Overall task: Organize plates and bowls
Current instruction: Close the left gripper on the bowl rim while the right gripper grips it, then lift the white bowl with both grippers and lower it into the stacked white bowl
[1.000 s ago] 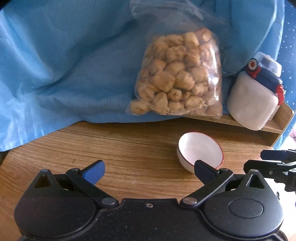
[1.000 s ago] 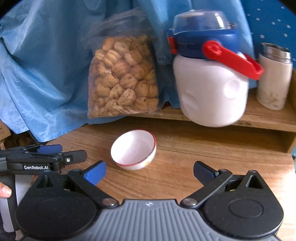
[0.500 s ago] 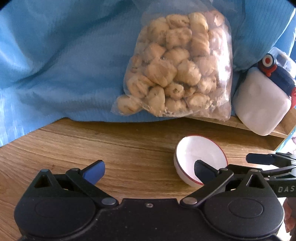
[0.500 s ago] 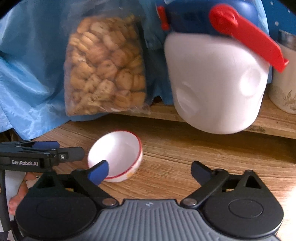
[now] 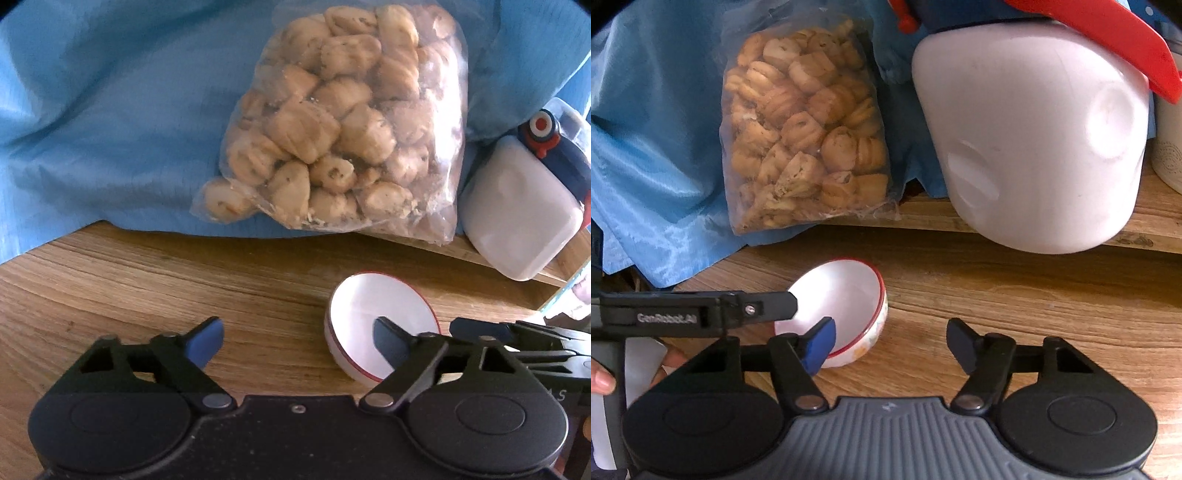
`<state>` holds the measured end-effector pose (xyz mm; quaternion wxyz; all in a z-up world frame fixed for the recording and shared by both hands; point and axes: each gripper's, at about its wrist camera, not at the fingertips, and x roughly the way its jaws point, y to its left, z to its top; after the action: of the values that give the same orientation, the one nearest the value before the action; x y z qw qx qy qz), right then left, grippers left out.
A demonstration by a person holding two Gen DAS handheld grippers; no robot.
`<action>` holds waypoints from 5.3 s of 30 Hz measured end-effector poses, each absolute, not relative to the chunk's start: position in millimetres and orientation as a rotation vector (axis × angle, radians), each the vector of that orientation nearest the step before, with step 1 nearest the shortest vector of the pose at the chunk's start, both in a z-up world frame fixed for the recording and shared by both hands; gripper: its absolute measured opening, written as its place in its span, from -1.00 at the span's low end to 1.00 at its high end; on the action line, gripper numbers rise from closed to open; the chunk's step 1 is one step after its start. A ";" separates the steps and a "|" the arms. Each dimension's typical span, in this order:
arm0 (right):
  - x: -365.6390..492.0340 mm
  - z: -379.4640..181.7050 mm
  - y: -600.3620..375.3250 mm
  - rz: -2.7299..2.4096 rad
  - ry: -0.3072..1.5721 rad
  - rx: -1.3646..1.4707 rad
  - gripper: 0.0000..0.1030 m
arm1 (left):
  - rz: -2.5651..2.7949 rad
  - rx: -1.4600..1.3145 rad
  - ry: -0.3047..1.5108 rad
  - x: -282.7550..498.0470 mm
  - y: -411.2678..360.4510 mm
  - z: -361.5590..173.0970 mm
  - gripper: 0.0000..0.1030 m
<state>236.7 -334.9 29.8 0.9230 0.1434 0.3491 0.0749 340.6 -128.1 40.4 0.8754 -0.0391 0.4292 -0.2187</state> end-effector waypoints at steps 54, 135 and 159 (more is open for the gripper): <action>180.2 53.5 -349.6 0.195 0.659 0.455 -0.57 | -0.617 -0.276 0.897 282.1 -143.7 66.5 -0.77; 4.8 53.1 -319.5 0.266 0.672 0.405 -0.53 | -0.730 -0.127 0.895 119.6 -109.9 75.8 -0.69; 9.4 61.5 -304.3 0.230 0.698 0.299 -0.50 | -0.730 -0.100 0.910 122.4 -109.5 72.1 -0.69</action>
<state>9.4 -304.3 61.5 0.9223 0.1454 0.3401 0.1119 122.4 -109.5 72.1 0.8334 -0.0474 0.4295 -0.3446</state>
